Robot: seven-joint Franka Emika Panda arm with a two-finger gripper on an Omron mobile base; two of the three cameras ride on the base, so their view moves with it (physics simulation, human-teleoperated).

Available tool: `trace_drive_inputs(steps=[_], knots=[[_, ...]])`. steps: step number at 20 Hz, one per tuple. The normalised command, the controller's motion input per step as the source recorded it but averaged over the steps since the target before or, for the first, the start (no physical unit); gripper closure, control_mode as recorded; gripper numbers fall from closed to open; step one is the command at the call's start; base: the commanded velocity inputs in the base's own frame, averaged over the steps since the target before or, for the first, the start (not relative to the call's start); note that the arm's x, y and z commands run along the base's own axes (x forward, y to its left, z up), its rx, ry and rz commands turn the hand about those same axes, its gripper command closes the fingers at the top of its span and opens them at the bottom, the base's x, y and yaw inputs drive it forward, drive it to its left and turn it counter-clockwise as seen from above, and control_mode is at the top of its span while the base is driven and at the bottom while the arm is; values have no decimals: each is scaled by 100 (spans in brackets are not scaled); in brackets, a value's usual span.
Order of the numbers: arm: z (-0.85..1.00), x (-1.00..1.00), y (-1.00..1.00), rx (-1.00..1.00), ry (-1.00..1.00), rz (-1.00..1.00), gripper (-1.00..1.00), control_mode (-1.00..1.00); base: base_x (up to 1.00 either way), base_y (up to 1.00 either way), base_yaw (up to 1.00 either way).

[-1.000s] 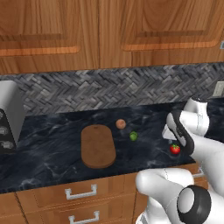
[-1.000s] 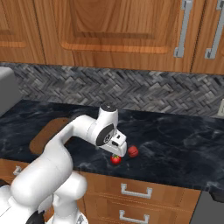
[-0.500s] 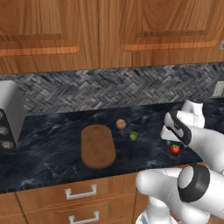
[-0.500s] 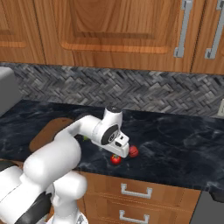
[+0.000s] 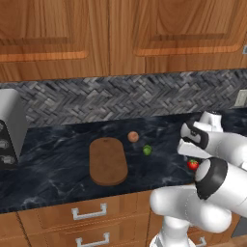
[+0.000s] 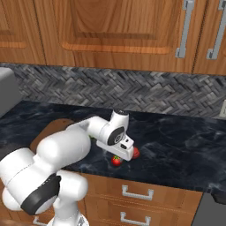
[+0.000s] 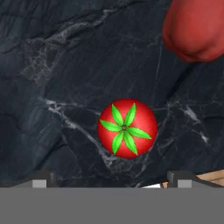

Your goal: Place the avocado, onion, tomato, and bell pepper on the cutting board.

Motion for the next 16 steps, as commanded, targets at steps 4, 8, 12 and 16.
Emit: trace_drive_inputs(steps=[4,8,12,16], knots=[[-26,8,-4,0,0,0,-100,-100,0,0,0],[-22,14,0,0,1,0,-100,-100,0,0,0],[-18,10,-1,0,1,0,-100,-100,0,0,0],[-14,11,0,0,3,0,-100,-100,0,0,0]])
